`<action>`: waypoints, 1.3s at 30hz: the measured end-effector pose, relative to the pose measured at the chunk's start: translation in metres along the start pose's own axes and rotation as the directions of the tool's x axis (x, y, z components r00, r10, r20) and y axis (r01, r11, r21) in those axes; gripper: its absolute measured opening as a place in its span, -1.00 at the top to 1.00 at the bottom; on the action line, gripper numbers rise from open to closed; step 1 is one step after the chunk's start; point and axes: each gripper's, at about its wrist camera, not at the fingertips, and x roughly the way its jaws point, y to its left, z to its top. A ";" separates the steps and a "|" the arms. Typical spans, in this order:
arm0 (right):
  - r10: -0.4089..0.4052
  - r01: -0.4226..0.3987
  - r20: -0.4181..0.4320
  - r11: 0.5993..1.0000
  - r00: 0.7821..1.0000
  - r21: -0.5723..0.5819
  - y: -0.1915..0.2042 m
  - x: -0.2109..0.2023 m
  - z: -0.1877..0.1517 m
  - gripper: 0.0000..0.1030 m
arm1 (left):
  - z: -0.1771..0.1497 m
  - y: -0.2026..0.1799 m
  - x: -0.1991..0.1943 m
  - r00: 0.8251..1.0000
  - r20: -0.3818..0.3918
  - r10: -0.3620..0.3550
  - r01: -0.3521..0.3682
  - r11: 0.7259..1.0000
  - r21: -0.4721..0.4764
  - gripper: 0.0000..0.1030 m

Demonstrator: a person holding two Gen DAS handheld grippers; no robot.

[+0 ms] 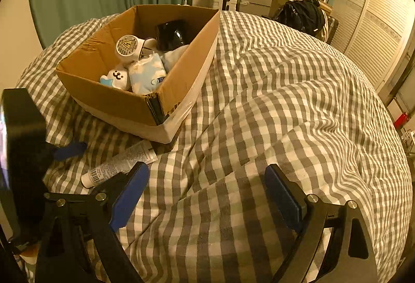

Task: Organize objects
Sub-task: 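Lower the left tool to the white cream tube and grasp it, then carry the cream tube into the box with the left tool and release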

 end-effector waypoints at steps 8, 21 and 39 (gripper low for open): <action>-0.007 0.007 0.002 1.000 1.000 0.009 0.002 0.001 -0.001 -0.77 | -0.014 0.000 -0.017 1.000 0.006 -0.019 0.019 1.000 -0.012 0.56; 0.029 -0.029 0.084 1.000 0.996 0.002 0.019 -0.046 -0.014 -0.77 | -0.046 0.011 -0.107 0.994 0.106 0.004 0.002 0.998 -0.057 0.58; 0.045 -0.034 0.208 0.998 0.977 -0.055 0.052 -0.138 -0.035 -0.77 | -0.059 0.008 -0.214 0.963 0.268 0.014 0.006 0.997 -0.076 0.58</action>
